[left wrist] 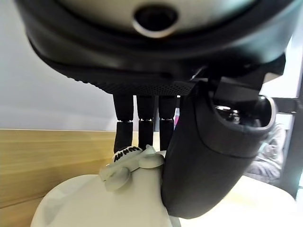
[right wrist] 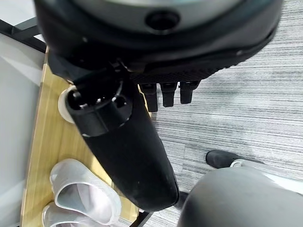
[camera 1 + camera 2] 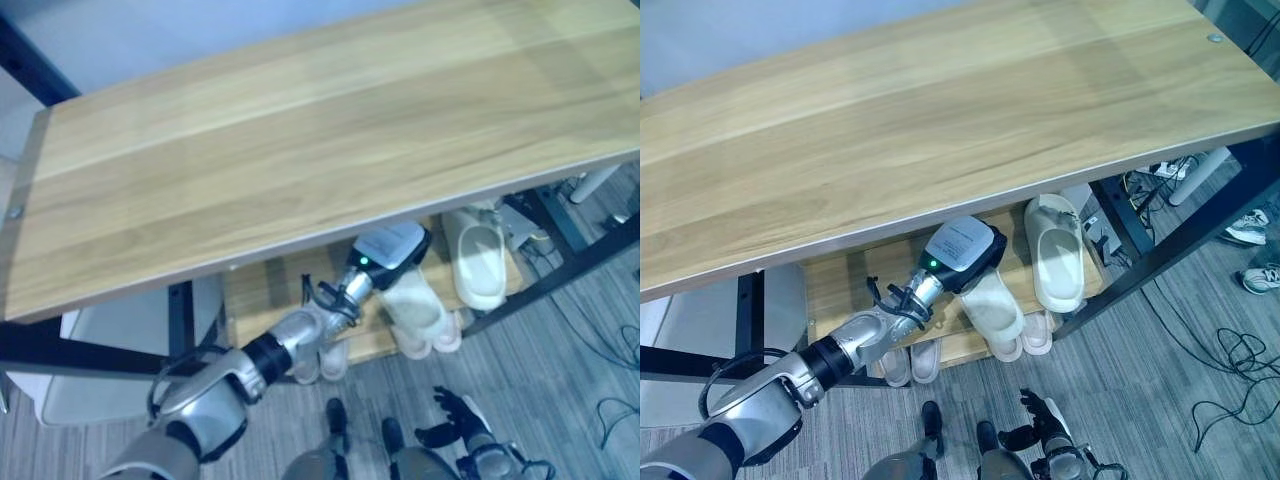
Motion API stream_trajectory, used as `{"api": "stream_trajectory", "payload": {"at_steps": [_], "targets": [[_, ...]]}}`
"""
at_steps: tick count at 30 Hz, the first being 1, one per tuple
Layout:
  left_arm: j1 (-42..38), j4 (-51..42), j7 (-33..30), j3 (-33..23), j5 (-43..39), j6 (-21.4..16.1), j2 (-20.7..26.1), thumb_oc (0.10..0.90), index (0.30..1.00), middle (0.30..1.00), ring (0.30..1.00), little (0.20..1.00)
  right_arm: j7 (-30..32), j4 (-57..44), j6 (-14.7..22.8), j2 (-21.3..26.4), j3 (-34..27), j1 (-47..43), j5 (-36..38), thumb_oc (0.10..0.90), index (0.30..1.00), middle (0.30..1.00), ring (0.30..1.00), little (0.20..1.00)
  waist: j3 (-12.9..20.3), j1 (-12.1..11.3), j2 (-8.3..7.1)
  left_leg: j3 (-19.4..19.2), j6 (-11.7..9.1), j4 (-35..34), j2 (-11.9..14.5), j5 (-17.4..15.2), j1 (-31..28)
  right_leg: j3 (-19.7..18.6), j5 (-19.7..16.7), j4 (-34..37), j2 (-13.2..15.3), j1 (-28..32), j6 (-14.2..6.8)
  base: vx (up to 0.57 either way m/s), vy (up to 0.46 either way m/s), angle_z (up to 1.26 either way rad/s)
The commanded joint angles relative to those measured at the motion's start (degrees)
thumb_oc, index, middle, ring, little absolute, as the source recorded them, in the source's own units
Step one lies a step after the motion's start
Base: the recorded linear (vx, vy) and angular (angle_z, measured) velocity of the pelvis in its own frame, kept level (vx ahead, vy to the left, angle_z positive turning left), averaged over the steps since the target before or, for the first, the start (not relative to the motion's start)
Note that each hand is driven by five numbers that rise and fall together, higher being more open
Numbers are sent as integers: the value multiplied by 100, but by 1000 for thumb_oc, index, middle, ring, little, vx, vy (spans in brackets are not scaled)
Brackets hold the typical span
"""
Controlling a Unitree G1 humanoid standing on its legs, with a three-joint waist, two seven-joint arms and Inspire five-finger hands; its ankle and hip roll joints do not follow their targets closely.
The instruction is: Arrange the slippers neatly on the shoe rack.
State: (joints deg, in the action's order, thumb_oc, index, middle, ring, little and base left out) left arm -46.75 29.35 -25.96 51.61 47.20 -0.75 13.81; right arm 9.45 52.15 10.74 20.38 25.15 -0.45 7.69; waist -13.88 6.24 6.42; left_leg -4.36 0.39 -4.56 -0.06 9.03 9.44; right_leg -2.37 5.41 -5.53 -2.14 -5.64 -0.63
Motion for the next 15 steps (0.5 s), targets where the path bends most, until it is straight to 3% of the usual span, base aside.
{"api": "stream_trajectory", "payload": {"at_steps": [1,15], "targets": [[-763,655,-191,-98,-188,-375,-846,400,300,300,300,300,109,-384,327,67,30,-11,211,800,900,900,900,900,-63,189,-78,139,-247,-44,67,-813,-488,-3,-208,794,257,11,-460,0,0,0],[-1285,1023,-375,-71,-156,-154,-816,400,300,300,300,300,-55,-377,450,261,-200,351,586,800,900,900,900,900,13,127,-201,143,-255,-44,106,-823,-388,55,-279,853,238,-60,-522,4,-1,-2]]}}
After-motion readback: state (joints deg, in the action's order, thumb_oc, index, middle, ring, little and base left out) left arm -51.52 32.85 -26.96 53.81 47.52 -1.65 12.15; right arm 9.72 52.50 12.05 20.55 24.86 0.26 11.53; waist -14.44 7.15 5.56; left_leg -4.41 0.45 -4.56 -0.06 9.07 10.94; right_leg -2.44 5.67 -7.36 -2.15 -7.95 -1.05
